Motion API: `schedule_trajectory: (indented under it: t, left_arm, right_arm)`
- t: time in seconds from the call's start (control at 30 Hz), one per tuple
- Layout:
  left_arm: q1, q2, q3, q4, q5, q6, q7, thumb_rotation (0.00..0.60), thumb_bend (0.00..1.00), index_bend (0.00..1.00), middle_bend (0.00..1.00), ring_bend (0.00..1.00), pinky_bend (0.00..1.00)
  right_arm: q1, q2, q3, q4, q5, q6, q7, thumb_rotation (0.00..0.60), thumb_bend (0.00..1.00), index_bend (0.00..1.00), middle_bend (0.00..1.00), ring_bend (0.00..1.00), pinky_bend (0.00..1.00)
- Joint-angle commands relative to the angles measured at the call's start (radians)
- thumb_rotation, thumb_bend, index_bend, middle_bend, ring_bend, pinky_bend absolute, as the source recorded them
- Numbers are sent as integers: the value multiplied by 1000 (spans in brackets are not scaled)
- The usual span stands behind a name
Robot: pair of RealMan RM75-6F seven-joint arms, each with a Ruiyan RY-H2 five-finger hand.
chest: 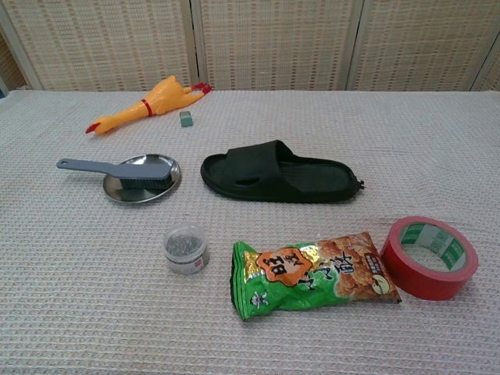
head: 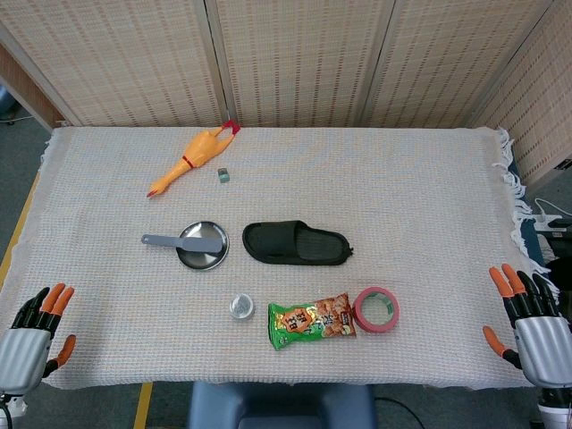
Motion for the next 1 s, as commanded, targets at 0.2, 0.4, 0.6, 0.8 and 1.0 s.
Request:
schedule_trajectory:
  t: [0.2,0.4,0.6,0.8,1.0]
  left_arm:
    - [-62,-42,-19,36,63,-14,-11,600,424,8,56,317,446]
    - [-215,-51,-68,-9,64,-204,44,600,420,26,76,644,681]
    - [-364,-129,-142,-18,-26,-416,138,600,416,83,107,804,830]
    - [-437,-198,-181,37,-101,-512,197,600,416,111,115,845,865]
    - [-528,-314,-217,137,-185,-602,353,600,415,90,82,852,870]
  right_arm:
    - [-1,-2,9,21,10,1,30,600,182,0,0,0,0]
    - [13,-14,27,30,53,-38,17,600,182,0,0,0,0]
    - [34,-24,40,36,91,-87,3,600,183,0,0,0,0]
    - [44,-23,46,40,118,-117,6,600,182,0,0,0,0]
    - [46,-20,56,46,142,-124,14,600,183,0,0,0,0]
